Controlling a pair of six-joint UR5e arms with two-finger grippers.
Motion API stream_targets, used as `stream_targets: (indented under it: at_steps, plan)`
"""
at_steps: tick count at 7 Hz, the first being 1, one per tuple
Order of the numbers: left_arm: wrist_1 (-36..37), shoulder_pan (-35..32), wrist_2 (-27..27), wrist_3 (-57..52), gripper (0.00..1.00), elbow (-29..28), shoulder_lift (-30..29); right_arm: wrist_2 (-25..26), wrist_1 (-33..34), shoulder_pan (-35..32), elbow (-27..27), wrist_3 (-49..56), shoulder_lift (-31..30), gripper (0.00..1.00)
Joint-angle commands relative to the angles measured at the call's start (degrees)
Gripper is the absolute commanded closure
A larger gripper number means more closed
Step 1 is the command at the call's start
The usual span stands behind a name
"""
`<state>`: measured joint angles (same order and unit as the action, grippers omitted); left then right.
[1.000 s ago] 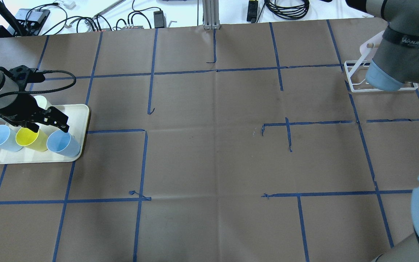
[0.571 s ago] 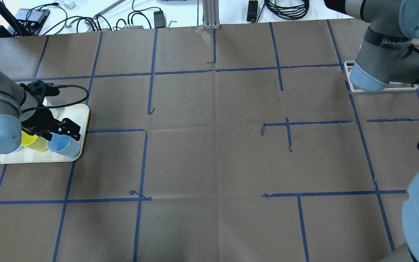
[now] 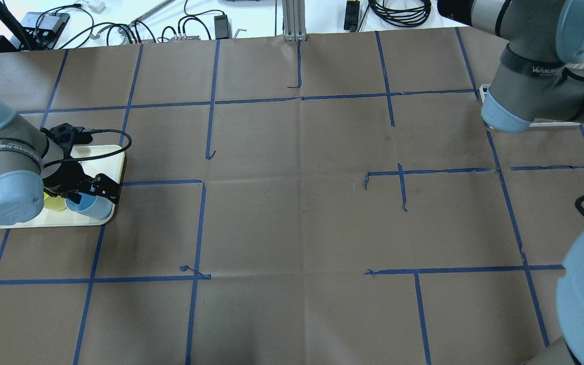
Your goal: Transfer IKEA cup to right arm and place on rack
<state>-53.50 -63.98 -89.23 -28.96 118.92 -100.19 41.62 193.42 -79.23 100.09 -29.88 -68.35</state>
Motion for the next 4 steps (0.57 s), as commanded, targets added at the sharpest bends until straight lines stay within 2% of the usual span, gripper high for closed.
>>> stream_targets:
  at_steps: [1,2,3,4]
  plan:
    - [0.06,0.0,-0.07,-0.13,0.12,-0.44,-0.01,-2.15,12.35,-0.49,2.9,-18.38,0.06,0.0]
    - [0.06,0.0,-0.15,-0.31,0.35,-0.53,0.08,-2.24,17.47,-0.66,4.57,-25.42,0.58,0.0]
    - [-0.03,0.0,-0.24,-0.22,0.63,-0.53,-0.01,-2.24,21.78,-0.67,5.37,-30.28,1.19,0.0]
    - [-0.29,0.0,-0.33,0.04,0.86,-0.45,-0.01,-2.24,22.61,-0.67,5.55,-33.8,1.72,0.0]
